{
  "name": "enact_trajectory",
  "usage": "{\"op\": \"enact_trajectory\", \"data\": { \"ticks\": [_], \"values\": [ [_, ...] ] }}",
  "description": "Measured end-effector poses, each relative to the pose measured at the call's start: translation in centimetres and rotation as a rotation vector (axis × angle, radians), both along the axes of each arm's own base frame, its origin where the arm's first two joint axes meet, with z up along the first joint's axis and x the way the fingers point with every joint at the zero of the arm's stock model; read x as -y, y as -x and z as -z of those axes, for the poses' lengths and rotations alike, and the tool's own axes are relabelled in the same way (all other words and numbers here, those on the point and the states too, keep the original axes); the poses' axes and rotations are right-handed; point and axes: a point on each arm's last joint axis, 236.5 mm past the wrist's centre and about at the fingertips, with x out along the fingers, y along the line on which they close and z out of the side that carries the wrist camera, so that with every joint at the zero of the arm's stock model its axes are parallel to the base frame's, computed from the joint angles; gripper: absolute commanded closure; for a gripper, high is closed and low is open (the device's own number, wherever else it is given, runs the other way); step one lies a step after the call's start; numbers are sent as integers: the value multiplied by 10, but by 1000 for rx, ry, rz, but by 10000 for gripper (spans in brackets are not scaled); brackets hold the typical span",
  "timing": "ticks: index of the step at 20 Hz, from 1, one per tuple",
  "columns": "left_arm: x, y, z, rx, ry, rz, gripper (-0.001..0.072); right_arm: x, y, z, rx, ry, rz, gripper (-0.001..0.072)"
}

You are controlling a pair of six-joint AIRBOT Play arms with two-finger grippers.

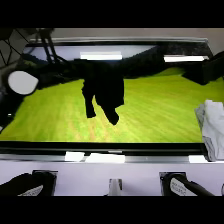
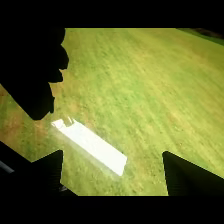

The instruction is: Fold the shirts.

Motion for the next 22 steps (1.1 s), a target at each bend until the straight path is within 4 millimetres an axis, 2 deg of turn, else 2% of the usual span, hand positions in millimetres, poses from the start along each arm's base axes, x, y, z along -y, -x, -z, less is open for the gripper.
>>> {"op": "enact_trajectory", "data": {
  "ticks": [3,4,5,6,7,10,12,14,16,18,20,21,22],
  "values": [
    [11,5,94,-237,-48,-17,673,4,5,16,-58,7,18,64],
    [12,9,119,-308,-63,-25,619,5,7,27,-90,3,22,64],
    [13,12,138,-358,-74,-30,401,5,8,39,-125,-3,26,64],
    [13,16,153,-403,-83,-35,43,5,10,54,-168,-13,29,64],
    [9,16,160,-429,-86,-45,-13,6,11,69,-208,-23,35,64],
    [-18,6,163,-487,-106,-79,-13,4,16,111,-313,-55,50,64],
    [-55,-2,163,-522,-157,-104,-13,2,19,137,-363,-73,60,64],
    [-100,-1,172,-595,-228,-139,-13,-1,20,156,-393,-90,67,64],
    [-142,9,188,-678,-298,-163,-13,-14,21,175,-414,-92,47,63],
    [-167,28,205,-755,-342,-161,-13,-34,21,194,-426,-70,1,62],
    [-181,48,226,-824,-367,-157,-13,-59,18,211,-428,-41,-52,61],
    [-183,57,236,-851,-367,-149,-13,-70,15,220,-428,-31,-69,60],
    [-180,64,247,-874,-346,-141,23,-82,13,229,-434,-27,-87,53]
  ]
}}
